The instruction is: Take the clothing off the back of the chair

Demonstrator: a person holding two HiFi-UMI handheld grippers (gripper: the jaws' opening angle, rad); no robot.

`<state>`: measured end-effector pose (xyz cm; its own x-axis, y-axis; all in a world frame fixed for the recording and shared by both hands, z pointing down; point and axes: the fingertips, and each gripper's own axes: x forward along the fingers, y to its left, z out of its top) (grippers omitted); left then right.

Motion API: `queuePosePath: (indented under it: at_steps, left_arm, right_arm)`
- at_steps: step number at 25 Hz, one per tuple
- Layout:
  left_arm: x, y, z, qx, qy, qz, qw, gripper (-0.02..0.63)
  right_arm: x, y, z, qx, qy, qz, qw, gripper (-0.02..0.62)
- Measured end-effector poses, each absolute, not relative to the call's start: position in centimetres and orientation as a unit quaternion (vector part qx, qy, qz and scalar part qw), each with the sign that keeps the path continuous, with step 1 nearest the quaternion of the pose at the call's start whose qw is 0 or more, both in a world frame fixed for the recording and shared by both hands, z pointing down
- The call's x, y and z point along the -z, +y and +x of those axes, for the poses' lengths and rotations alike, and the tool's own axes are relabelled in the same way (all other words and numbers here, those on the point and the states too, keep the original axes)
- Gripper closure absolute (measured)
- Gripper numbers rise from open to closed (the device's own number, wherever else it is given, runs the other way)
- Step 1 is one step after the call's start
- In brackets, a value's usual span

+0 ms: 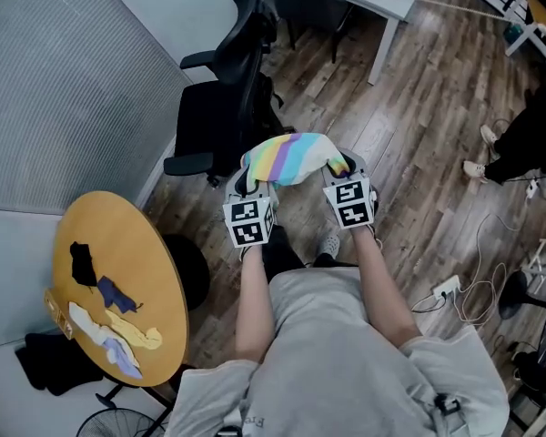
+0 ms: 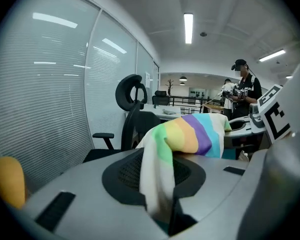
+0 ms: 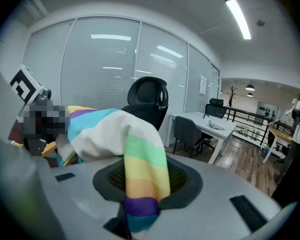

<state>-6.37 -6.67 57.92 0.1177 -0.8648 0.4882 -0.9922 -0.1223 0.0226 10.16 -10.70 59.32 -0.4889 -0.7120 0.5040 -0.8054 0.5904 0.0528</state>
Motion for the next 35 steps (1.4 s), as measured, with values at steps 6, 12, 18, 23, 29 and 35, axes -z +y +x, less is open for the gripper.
queuePosePath:
  at_steps: [6,12,18,23,29,35]
  left_arm:
    - [-61.0,-7.1,-4.5,-0.197,-0.629,0.726,0.198,0.509]
    - [-61.3,-8.8,-3.4,-0.192,-0.617,0.734,0.21,0.509]
    - [-61.5,-9.5,-2.5,-0.192,-0.617,0.733,0.212,0.509]
    - [-62.6,-9.4,-2.4,-0.19,-0.615,0.73,0.229,0.509]
    - [-62.9,-9.3,-2.2,-0.19,-0.618,0.727,0.233,0.509]
    - [-62.6,-9.0,-2.6,-0.189,-0.626,0.72,0.231,0.509]
  right_arm:
    - [-62.4,-11.2,12.1,-0.121,-0.842,0.455,0.261,0.463]
    - [-62.4,-12.6,13.4,-0.128,-0.836,0.469,0.256,0.463]
    - [-63.4,-13.0,14.9,-0.135,-0.833,0.476,0.248,0.462]
    - [-64.0,-12.4,15.1,-0.142,-0.835,0.466,0.255,0.462]
    - [-64.0,-12.2,15.3,-0.152,-0.835,0.463,0.255,0.462]
    - [-64.2,-12.5,15.1,-0.141,-0.841,0.459,0.251,0.459]
